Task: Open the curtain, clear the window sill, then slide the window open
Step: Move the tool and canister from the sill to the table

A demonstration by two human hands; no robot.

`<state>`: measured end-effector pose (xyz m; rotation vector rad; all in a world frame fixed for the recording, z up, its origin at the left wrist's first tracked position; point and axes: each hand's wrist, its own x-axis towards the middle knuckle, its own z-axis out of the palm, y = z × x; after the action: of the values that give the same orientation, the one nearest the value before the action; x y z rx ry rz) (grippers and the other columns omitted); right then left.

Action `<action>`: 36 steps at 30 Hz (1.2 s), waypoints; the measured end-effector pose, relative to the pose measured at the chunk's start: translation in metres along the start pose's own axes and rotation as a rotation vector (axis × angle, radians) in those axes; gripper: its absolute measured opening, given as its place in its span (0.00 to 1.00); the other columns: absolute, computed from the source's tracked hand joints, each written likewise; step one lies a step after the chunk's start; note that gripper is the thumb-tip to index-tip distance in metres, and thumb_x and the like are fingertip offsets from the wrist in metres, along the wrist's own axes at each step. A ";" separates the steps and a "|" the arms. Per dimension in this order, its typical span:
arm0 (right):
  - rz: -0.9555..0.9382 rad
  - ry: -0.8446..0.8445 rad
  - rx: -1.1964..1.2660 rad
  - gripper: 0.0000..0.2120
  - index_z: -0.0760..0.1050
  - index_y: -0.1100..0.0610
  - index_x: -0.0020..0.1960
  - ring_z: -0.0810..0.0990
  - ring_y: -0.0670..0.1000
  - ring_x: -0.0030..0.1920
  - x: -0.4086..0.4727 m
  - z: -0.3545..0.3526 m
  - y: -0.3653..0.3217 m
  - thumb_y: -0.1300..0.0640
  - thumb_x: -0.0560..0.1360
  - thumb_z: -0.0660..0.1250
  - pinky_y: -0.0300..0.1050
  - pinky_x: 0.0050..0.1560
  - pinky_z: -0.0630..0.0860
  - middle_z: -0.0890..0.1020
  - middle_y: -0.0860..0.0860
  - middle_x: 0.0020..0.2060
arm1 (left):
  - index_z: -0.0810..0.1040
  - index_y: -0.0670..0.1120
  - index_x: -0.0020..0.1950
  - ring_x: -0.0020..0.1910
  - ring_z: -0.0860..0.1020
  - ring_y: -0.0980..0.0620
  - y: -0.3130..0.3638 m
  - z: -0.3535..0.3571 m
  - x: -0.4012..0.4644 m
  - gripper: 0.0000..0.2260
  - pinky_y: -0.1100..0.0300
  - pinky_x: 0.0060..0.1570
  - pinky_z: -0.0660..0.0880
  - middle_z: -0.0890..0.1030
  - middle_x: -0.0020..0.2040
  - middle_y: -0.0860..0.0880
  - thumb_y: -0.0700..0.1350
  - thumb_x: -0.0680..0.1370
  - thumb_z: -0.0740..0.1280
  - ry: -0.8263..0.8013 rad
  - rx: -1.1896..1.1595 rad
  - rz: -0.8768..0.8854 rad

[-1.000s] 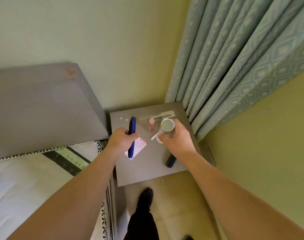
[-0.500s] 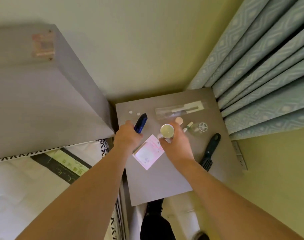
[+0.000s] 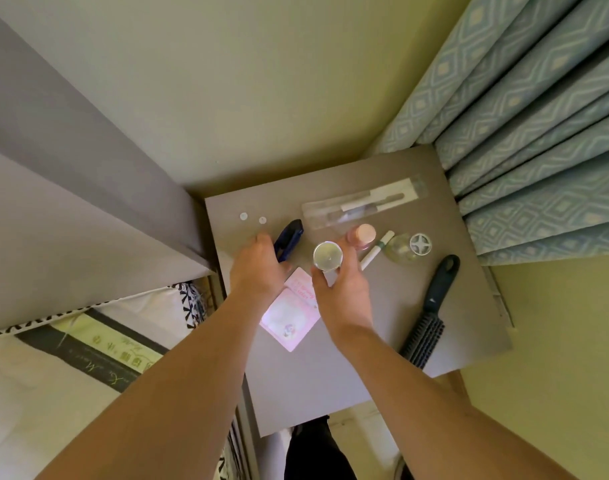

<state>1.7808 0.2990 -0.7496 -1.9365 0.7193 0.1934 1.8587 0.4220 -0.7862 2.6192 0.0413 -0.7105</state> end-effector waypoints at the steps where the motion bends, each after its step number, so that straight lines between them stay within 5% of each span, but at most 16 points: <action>1: 0.013 0.011 0.022 0.17 0.64 0.36 0.57 0.77 0.49 0.51 0.001 0.002 0.001 0.53 0.76 0.64 0.44 0.46 0.73 0.78 0.46 0.57 | 0.68 0.47 0.57 0.47 0.77 0.45 0.000 0.000 0.000 0.20 0.50 0.46 0.79 0.75 0.49 0.46 0.53 0.73 0.72 0.004 0.009 -0.001; 4: 0.065 0.037 0.064 0.19 0.63 0.37 0.61 0.75 0.47 0.52 0.002 0.006 0.006 0.51 0.76 0.65 0.43 0.50 0.71 0.78 0.45 0.57 | 0.68 0.47 0.56 0.47 0.76 0.45 0.000 0.000 -0.001 0.19 0.51 0.44 0.78 0.75 0.49 0.46 0.52 0.73 0.72 0.014 0.037 -0.005; 10: 0.133 0.054 0.070 0.18 0.66 0.39 0.61 0.76 0.47 0.45 0.008 0.009 0.013 0.49 0.74 0.67 0.42 0.46 0.71 0.76 0.38 0.40 | 0.69 0.46 0.57 0.50 0.74 0.45 0.002 -0.001 -0.004 0.20 0.50 0.46 0.78 0.74 0.51 0.45 0.51 0.72 0.72 -0.008 0.061 0.004; 16: 0.163 0.085 0.049 0.20 0.68 0.44 0.65 0.75 0.47 0.43 0.005 0.012 0.014 0.50 0.74 0.67 0.41 0.45 0.70 0.73 0.36 0.38 | 0.69 0.46 0.59 0.52 0.74 0.45 0.005 -0.003 -0.007 0.21 0.51 0.47 0.78 0.74 0.54 0.45 0.51 0.72 0.73 0.004 0.073 0.011; 20: 0.172 0.102 0.007 0.21 0.69 0.47 0.67 0.74 0.49 0.45 0.002 0.012 0.014 0.50 0.75 0.66 0.42 0.46 0.71 0.75 0.46 0.42 | 0.69 0.46 0.59 0.52 0.74 0.45 0.005 -0.008 -0.012 0.21 0.51 0.49 0.77 0.74 0.54 0.45 0.51 0.73 0.73 0.003 0.085 0.017; 36: 0.208 0.119 -0.073 0.20 0.70 0.53 0.67 0.78 0.53 0.53 -0.041 -0.034 -0.008 0.52 0.76 0.66 0.40 0.49 0.70 0.80 0.54 0.60 | 0.69 0.45 0.62 0.55 0.73 0.43 0.045 -0.041 -0.052 0.21 0.50 0.50 0.73 0.73 0.56 0.44 0.57 0.76 0.66 -0.075 0.272 0.049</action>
<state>1.7466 0.2882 -0.7094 -1.9536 1.0058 0.2368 1.8392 0.4017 -0.7107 2.8353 -0.1508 -0.8483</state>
